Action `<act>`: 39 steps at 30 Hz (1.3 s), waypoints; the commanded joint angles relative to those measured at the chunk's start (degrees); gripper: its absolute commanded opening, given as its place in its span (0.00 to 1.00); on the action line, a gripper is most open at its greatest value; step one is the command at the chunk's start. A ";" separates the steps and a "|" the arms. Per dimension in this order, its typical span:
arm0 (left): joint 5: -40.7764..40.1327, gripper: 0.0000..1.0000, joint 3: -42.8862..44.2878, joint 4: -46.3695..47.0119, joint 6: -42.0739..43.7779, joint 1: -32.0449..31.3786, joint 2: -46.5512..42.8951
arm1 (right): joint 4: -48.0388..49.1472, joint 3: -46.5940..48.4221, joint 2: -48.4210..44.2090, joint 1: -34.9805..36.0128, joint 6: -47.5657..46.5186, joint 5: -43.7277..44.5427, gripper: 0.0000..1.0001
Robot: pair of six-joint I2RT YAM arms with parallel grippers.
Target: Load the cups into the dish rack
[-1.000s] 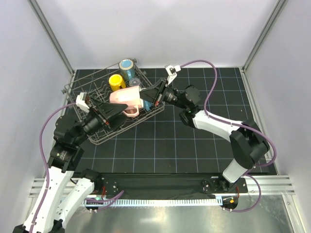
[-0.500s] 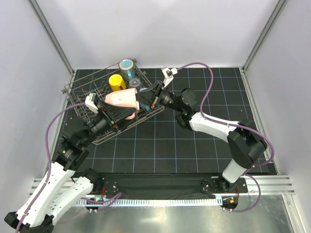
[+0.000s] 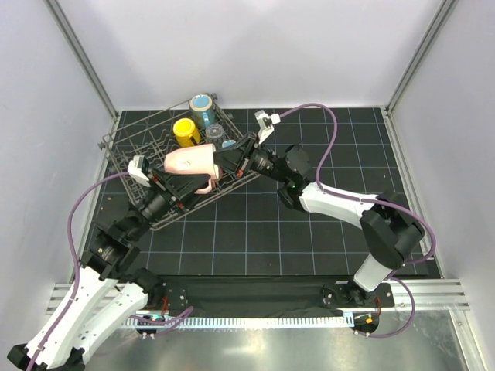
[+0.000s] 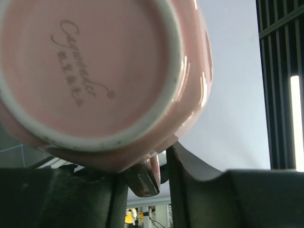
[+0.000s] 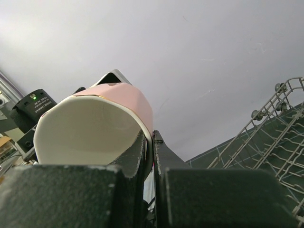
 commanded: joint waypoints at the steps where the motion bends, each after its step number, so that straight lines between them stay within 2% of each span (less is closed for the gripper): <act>1: -2.47 0.31 0.26 4.84 0.10 -0.08 0.36 | 6.07 2.26 -2.33 1.98 -2.20 0.61 0.04; 2: -2.56 0.22 0.44 4.84 0.37 -0.08 0.27 | 5.80 2.61 -2.24 2.07 -2.55 0.43 0.04; 3: -2.65 0.02 0.53 4.84 0.80 -0.08 0.09 | 5.10 2.61 -2.41 2.16 -2.82 0.34 0.04; 7: -2.91 0.00 0.26 4.67 2.56 -0.08 -0.17 | 3.26 1.74 -3.46 2.24 -3.87 0.43 0.06; 10: -3.26 0.01 0.53 1.95 5.54 -0.08 -0.70 | -0.60 0.51 -5.13 2.16 -6.06 1.83 0.20; 11: -3.78 0.00 1.22 1.16 6.60 -0.08 -0.70 | -1.92 -0.28 -5.57 2.16 -7.64 2.36 0.32; 12: -4.14 0.00 1.75 -1.29 8.96 0.00 -1.13 | -4.98 -0.64 -6.19 2.07 -8.43 3.06 0.39; 13: -4.58 0.00 2.54 -2.97 10.29 0.00 -1.14 | -6.75 -1.07 -7.24 1.89 -9.05 4.98 0.50; 16: -7.38 0.00 9.64 -11.99 18.28 -0.08 -0.09 | -16.06 -1.78 -9.17 0.93 -11.86 8.58 0.58; 20: -12.22 0.01 18.96 -24.93 31.28 0.00 3.86 | -38.95 -2.31 -11.54 -0.56 -17.57 16.32 0.59; 21: -15.10 0.00 20.90 -27.83 36.53 -0.08 5.52 | -42.85 -2.31 -12.07 -0.83 -19.93 17.99 0.58; 22: -16.26 0.00 25.01 -34.73 38.93 0.00 9.02 | -46.46 -2.31 -12.52 -1.53 -20.74 20.44 0.58; 23: -17.84 0.00 26.96 -37.67 41.04 0.00 11.15 | -52.41 -2.48 -13.74 -1.88 -21.62 21.60 0.58; 26: -25.74 0.00 30.58 -44.63 47.55 0.00 16.69 | -61.31 -3.80 -17.33 -2.85 -23.64 24.86 0.58; 27: -30.98 0.00 30.93 -45.25 48.61 0.00 17.66 | -62.39 -4.59 -18.48 -2.77 -24.08 25.12 0.58; 32: -43.85 0.00 31.46 -43.94 56.16 0.27 24.15 | -66.26 -10.13 -26.48 -2.94 -24.79 25.30 0.58; 35: -46.68 0.00 30.59 -40.52 59.15 2.28 26.72 | -68.72 -11.45 -30.88 -2.94 -25.93 26.53 0.58; 38: -44.50 0.00 28.30 -35.95 59.87 7.28 29.61 | -71.27 -11.71 -33.96 -2.94 -27.33 28.37 0.58; 39: -43.26 0.00 28.04 -35.07 59.52 10.78 31.71 | -71.72 -11.71 -34.49 -3.11 -27.77 28.73 0.58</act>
